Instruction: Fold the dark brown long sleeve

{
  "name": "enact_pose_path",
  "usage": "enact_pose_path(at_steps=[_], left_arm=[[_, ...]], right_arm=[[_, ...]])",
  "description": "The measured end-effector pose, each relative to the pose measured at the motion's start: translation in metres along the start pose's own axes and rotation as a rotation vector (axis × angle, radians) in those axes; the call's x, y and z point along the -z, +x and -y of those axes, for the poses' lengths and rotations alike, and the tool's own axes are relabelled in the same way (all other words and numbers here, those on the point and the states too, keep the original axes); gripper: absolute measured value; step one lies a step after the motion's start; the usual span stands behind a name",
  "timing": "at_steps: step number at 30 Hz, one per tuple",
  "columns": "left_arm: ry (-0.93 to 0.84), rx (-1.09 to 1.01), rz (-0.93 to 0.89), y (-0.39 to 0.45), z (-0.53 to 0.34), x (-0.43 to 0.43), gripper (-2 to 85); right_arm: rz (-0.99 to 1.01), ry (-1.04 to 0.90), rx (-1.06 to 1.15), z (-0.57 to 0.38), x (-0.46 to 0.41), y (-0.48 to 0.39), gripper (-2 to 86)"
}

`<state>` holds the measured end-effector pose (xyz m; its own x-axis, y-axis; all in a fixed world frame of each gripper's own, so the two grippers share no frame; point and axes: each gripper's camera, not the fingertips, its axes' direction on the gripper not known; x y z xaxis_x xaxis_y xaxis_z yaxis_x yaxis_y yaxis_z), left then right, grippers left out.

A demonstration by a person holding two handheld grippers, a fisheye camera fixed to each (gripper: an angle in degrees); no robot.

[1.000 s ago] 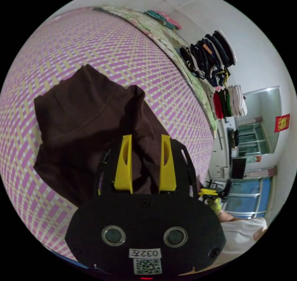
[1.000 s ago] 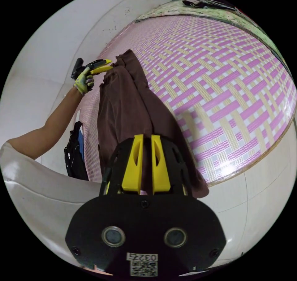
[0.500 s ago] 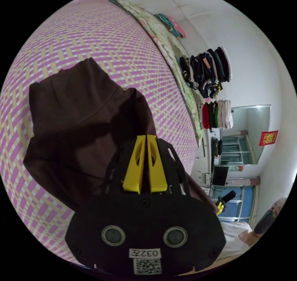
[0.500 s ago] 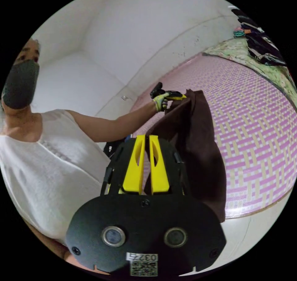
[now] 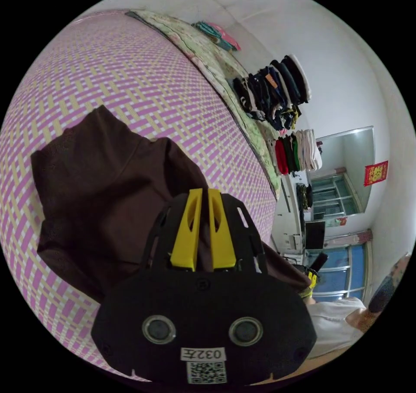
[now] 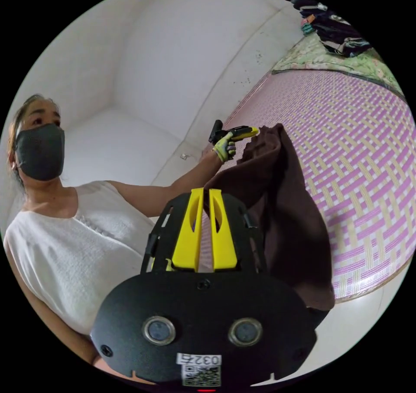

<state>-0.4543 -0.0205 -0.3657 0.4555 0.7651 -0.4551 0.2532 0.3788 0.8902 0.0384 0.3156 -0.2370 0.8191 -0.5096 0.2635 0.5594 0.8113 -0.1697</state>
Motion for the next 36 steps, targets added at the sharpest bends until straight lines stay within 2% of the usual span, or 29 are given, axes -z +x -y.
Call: enact_pose_path(at_steps=[4, 7, 10, 13, 16, 20, 22, 23, 25, 27, 30, 33, 36], left_arm=[[-0.088, -0.009, -0.032, 0.002, 0.012, -0.031, -1.0], [-0.153, -0.022, 0.011, 0.007, 0.022, -0.060, -0.7], [-0.128, 0.019, 0.014, 0.009, 0.025, -0.072, 0.3], [-0.052, 0.103, 0.009, 0.000, 0.022, -0.066, 6.1], [-0.059, 0.129, 0.044, 0.003, 0.023, -0.071, 8.5], [-0.133, 0.101, 0.205, 0.024, 0.027, -0.089, 6.6], [-0.158, 0.083, 0.290, 0.029, 0.027, -0.095, 1.6], [-0.147, 0.081, 0.273, 0.029, 0.026, -0.093, 0.9], [-0.064, 0.094, 0.083, 0.019, 0.018, -0.068, -0.5], [0.020, 0.107, -0.020, 0.012, 0.005, -0.040, -0.7], [0.072, 0.192, -0.031, -0.016, -0.013, -0.015, -0.9], [-0.028, 0.316, -0.041, -0.058, -0.018, -0.036, -1.0], [-0.071, 0.335, -0.034, -0.070, -0.019, -0.043, -1.0]], right_arm=[[0.054, 0.117, -0.127, -0.013, 0.023, 0.030, 0.4], [0.031, 0.121, -0.278, -0.032, 0.030, 0.064, 0.5], [0.024, 0.105, -0.372, -0.051, 0.030, 0.090, 0.5], [0.067, 0.137, -0.398, -0.059, 0.033, 0.098, 0.6], [0.046, 0.119, -0.373, -0.056, 0.032, 0.095, 0.7], [0.048, 0.096, -0.350, -0.048, 0.029, 0.094, 0.5], [0.045, 0.093, -0.331, -0.042, 0.030, 0.091, 0.4], [0.045, 0.094, -0.324, -0.040, 0.031, 0.090, 0.4], [0.059, 0.112, -0.299, -0.035, 0.038, 0.085, 0.4], [0.097, 0.148, -0.289, -0.035, 0.047, 0.083, 0.3], [0.165, 0.201, -0.318, -0.041, 0.059, 0.097, 0.1], [0.153, 0.177, -0.465, -0.051, 0.058, 0.134, -0.1], [0.319, 0.248, -0.587, -0.062, 0.054, 0.163, -0.3]])
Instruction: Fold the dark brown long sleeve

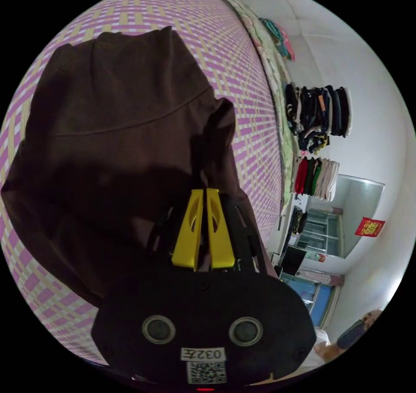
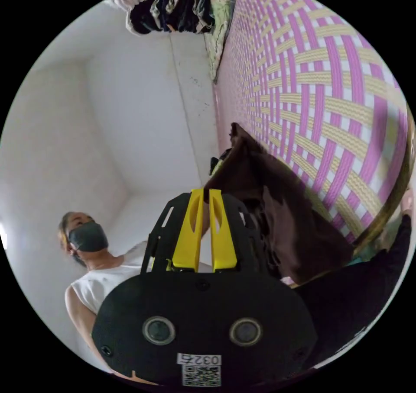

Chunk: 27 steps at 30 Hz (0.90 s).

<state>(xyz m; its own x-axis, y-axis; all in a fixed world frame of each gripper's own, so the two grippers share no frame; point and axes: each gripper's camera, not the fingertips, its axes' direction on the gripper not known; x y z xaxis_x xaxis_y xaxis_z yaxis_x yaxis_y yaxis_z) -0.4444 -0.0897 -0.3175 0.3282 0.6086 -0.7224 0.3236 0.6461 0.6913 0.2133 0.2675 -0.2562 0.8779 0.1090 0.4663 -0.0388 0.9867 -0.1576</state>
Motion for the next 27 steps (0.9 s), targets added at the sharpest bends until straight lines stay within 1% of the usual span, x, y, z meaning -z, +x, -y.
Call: enact_pose_path(at_steps=[1, 3, 6, 7, 9, 10, 11, 12, 13, 14, 15, 16, 20, 22, 23, 26, 27], left_arm=[[0.009, -0.015, -0.031, 0.003, 0.000, 0.004, -1.0], [0.014, -0.054, -0.066, 0.014, 0.001, 0.012, -1.0], [-0.021, -0.099, -0.085, 0.033, 0.007, 0.019, -0.9], [-0.039, -0.107, -0.070, 0.038, 0.010, 0.019, -0.9], [-0.077, -0.106, -0.020, 0.043, 0.015, 0.013, -0.8], [-0.109, -0.098, 0.018, 0.043, 0.019, 0.005, -0.8], [-0.123, -0.094, 0.042, 0.043, 0.021, 0.001, -0.8], [-0.135, -0.094, 0.093, 0.043, 0.023, -0.007, -0.7], [-0.143, -0.103, 0.123, 0.044, 0.023, -0.014, -0.5], [-0.149, -0.103, 0.127, 0.044, 0.022, -0.016, -0.4], [-0.132, -0.101, 0.109, 0.044, 0.017, -0.015, 0.3], [-0.112, -0.110, 0.087, 0.045, 0.011, -0.010, 1.6], [-0.067, -0.160, 0.072, 0.048, -0.022, 0.011, 5.5], [-0.066, -0.192, -0.006, 0.048, -0.051, 0.018, 5.8], [-0.077, -0.194, -0.017, 0.048, -0.058, 0.016, 5.8], [-0.130, -0.227, -0.044, 0.054, -0.085, 0.004, 5.3], [-0.157, -0.249, -0.017, 0.059, -0.093, -0.003, 4.4]], right_arm=[[0.065, 0.021, -0.017, 0.000, 0.001, 0.001, -0.3], [0.128, 0.025, -0.036, -0.001, -0.004, -0.005, -0.4], [0.352, -0.028, -0.079, -0.007, -0.027, -0.022, -0.6], [0.425, -0.063, -0.100, -0.011, -0.040, -0.028, -0.7], [0.503, -0.090, -0.162, -0.015, -0.056, -0.025, -0.7], [0.569, -0.070, -0.228, -0.017, -0.062, -0.011, -0.7], [0.586, -0.056, -0.257, -0.017, -0.063, -0.001, -0.6], [0.549, -0.020, -0.321, -0.018, -0.061, 0.022, -0.4], [0.397, 0.026, -0.370, -0.018, -0.051, 0.043, 0.1], [0.292, 0.045, -0.382, -0.018, -0.045, 0.051, 0.4], [0.093, 0.078, -0.375, -0.017, -0.035, 0.058, 2.1], [-0.042, 0.094, -0.342, -0.015, -0.029, 0.057, 3.7], [-0.208, 0.072, -0.189, -0.016, -0.036, 0.030, 6.9], [-0.331, 0.026, -0.106, -0.016, -0.052, 0.010, 8.2], [-0.358, 0.011, -0.090, -0.016, -0.058, 0.007, 8.5], [-0.440, -0.083, -0.055, -0.011, -0.091, 0.000, 6.8], [-0.459, -0.109, -0.048, -0.009, -0.103, -0.001, 4.3]])
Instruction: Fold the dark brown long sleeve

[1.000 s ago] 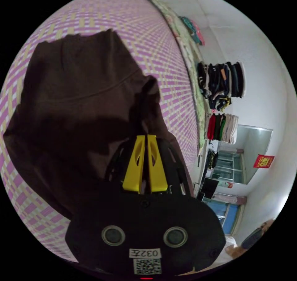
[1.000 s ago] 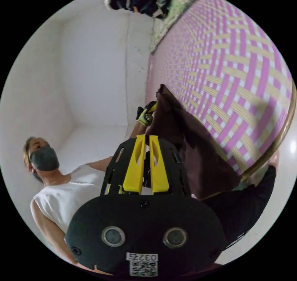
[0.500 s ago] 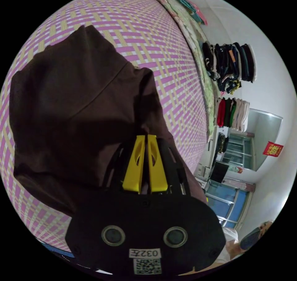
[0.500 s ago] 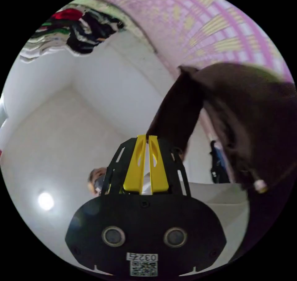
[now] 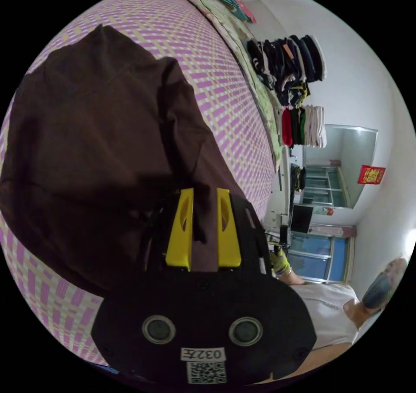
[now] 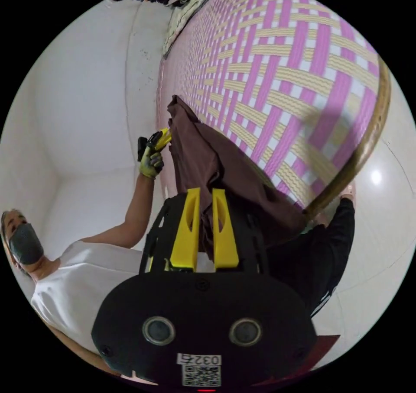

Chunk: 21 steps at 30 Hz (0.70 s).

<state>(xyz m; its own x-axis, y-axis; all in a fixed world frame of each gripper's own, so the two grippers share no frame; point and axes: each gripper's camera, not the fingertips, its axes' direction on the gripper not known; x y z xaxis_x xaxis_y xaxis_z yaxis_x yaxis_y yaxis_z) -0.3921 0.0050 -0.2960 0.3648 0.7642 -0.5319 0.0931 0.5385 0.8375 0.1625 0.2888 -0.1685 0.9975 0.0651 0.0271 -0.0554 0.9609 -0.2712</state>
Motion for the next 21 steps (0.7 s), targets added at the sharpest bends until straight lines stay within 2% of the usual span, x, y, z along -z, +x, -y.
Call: enact_pose_path(at_steps=[1, 3, 7, 11, 14, 17, 19, 21], left_arm=[[-0.022, -0.015, 0.055, 0.007, -0.004, -0.006, 2.0], [-0.015, -0.045, 0.102, 0.015, -0.012, -0.007, 0.0], [0.042, -0.023, -0.030, 0.013, -0.033, 0.014, -0.9], [-0.020, 0.037, 0.027, 0.005, -0.050, 0.015, -0.5], [0.136, 0.006, 0.013, 0.013, -0.102, 0.049, 0.5], [0.304, 0.005, -0.085, 0.013, -0.184, 0.073, -0.1], [0.334, 0.031, -0.126, 0.012, -0.251, 0.063, -0.7], [0.290, 0.045, -0.134, 0.016, -0.296, 0.042, -0.5]], right_arm=[[-0.042, -0.009, 0.020, 0.002, -0.008, -0.008, 0.7], [-0.109, -0.012, 0.040, 0.003, -0.016, -0.021, -0.3], [-0.105, -0.003, 0.039, -0.003, -0.022, -0.033, -0.7], [-0.127, 0.000, -0.026, -0.009, -0.029, -0.026, 0.7], [-0.167, 0.086, 0.010, -0.023, -0.023, -0.047, 2.9], [-0.189, 0.144, 0.159, -0.036, -0.024, -0.080, 1.9], [-0.212, 0.064, 0.303, -0.036, -0.048, -0.108, 0.2], [-0.266, -0.046, 0.395, -0.033, -0.078, -0.130, -0.4]])
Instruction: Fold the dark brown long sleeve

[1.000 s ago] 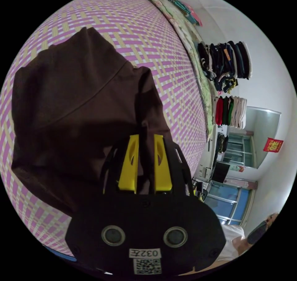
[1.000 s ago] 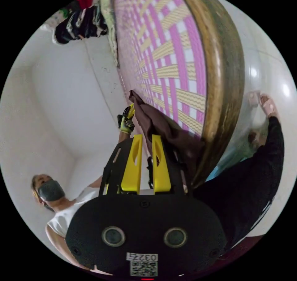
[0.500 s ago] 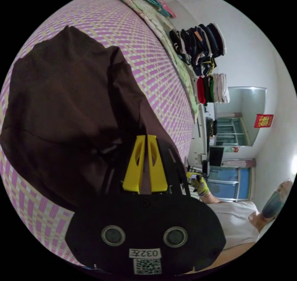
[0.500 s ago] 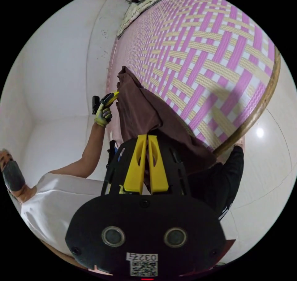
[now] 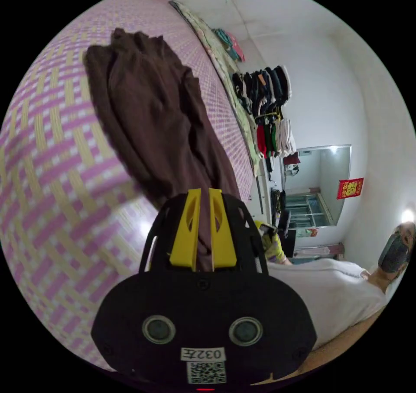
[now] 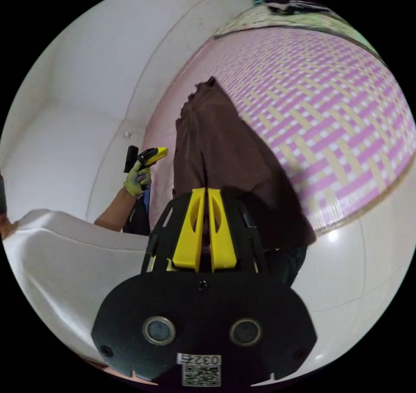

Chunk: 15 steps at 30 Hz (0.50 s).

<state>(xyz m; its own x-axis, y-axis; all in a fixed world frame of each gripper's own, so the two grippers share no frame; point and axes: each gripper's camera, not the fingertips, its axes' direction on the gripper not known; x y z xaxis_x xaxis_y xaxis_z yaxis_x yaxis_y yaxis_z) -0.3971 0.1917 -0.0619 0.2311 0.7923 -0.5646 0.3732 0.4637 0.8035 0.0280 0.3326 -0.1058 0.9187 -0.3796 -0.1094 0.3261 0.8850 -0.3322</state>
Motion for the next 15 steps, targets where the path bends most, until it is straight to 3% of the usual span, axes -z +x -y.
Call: enact_pose_path(at_steps=[4, 6, 15], left_arm=[[-0.099, -0.031, -0.080, 0.027, -0.097, -0.042, 0.2], [-0.148, -0.089, -0.031, 0.046, -0.122, -0.061, 0.3], [-0.192, -0.070, 0.038, 0.060, -0.176, -0.079, -0.5]], right_arm=[[-0.064, -0.178, 0.224, 0.027, -0.056, -0.054, -0.8], [-0.111, -0.240, 0.276, 0.036, -0.080, -0.066, -0.8], [-0.198, -0.429, 0.284, 0.065, -0.144, -0.075, -0.8]])
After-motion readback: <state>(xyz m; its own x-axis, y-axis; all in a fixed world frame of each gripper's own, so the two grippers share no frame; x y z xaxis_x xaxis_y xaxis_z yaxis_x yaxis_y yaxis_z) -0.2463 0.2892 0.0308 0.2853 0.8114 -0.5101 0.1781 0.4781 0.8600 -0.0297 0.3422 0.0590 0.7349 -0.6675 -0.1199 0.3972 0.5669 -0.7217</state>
